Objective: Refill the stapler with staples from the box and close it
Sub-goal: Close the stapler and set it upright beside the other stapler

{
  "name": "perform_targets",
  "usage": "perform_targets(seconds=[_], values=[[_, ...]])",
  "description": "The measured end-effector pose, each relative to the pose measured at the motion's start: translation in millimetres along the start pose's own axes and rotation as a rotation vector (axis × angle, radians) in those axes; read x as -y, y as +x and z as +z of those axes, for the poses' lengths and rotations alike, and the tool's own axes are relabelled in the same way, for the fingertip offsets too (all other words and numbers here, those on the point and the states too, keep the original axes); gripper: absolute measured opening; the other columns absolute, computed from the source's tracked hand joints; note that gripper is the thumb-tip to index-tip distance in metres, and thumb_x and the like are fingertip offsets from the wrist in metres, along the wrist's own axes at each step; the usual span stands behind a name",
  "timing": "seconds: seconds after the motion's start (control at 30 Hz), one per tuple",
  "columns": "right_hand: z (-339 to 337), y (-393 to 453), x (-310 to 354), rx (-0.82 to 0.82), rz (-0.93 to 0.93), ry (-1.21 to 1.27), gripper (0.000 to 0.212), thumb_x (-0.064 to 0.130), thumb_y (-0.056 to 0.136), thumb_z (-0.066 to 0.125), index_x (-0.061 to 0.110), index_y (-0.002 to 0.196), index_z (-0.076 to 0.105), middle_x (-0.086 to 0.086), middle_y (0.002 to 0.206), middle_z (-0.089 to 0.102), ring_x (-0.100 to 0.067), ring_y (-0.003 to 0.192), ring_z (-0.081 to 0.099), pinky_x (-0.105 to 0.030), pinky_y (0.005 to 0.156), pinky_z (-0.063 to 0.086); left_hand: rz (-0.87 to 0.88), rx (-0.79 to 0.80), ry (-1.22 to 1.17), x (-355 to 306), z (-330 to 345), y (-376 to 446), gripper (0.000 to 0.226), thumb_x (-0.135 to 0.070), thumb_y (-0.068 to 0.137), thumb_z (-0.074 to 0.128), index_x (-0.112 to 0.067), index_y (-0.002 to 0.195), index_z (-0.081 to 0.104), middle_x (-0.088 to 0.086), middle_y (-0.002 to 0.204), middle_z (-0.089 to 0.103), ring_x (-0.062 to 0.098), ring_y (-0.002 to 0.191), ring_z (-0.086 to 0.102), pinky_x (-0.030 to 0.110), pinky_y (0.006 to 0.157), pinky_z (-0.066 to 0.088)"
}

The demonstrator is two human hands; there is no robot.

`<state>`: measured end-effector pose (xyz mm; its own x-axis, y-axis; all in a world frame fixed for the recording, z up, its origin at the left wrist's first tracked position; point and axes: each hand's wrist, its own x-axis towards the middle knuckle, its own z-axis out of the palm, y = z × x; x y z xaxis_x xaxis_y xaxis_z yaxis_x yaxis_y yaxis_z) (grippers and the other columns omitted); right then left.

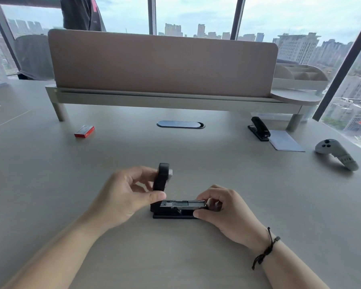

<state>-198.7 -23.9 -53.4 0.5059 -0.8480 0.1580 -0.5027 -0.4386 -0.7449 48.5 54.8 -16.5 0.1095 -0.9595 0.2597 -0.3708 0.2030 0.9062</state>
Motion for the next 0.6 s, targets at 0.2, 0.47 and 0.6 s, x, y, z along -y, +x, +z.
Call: perform_targets(seconds=[0.2, 0.47, 0.6], values=[[2, -1, 1, 0.012, -0.022, -0.004, 0.009, 0.028, 0.077, 0.079, 0.027, 0.085, 0.075, 0.011, 0.075, 0.056, -0.005, 0.060, 0.048, -0.020, 0.059, 0.041, 0.038, 0.161, 0.278, 7, 33, -6, 0.025, -0.023, 0.080, 0.081, -0.037, 0.100, 0.074, -0.008, 0.091, 0.071, 0.011, 0.086, 0.066, 0.030, 0.079, 0.053], [1, -2, 3, 0.010, 0.006, 0.012, 0.022, 0.038, 0.072, 0.081, 0.031, 0.090, 0.071, 0.012, 0.072, 0.059, -0.003, 0.060, 0.050, -0.022, 0.060, 0.045, 0.080, 0.168, 0.338, 15, 37, -8, 0.022, -0.026, 0.086, 0.073, -0.038, 0.104, 0.069, -0.013, 0.096, 0.065, 0.011, 0.092, 0.062, 0.027, 0.076, 0.049], [-4, -2, 3, 0.001, 0.007, 0.189, 0.029, 0.042, 0.075, 0.081, 0.035, 0.099, 0.065, 0.000, 0.082, 0.067, -0.001, 0.058, 0.049, -0.014, 0.058, 0.042, 0.074, 0.170, 0.333, 17, 37, -9, 0.022, -0.028, 0.087, 0.072, -0.039, 0.105, 0.068, -0.013, 0.094, 0.063, 0.011, 0.091, 0.062, 0.027, 0.073, 0.050]])
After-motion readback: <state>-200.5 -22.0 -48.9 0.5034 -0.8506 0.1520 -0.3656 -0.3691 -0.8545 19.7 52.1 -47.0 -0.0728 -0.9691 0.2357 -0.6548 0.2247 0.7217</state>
